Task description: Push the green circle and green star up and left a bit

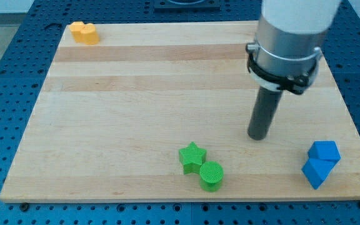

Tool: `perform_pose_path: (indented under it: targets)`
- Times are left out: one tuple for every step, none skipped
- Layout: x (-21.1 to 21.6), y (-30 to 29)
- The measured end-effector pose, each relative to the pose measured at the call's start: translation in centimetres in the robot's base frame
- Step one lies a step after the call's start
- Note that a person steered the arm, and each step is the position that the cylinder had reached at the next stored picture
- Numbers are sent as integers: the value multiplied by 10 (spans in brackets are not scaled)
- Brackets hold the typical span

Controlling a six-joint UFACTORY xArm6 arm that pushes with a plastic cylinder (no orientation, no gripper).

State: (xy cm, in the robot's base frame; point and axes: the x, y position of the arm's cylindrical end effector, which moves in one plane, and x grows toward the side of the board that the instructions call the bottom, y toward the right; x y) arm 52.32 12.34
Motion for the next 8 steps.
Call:
perform_pose_path:
  targets:
    - [31, 2]
    - [62, 2]
    - [91, 2]
    - [95, -4]
    - [96, -38]
    - [96, -80]
    - [96, -89]
    - [93, -96]
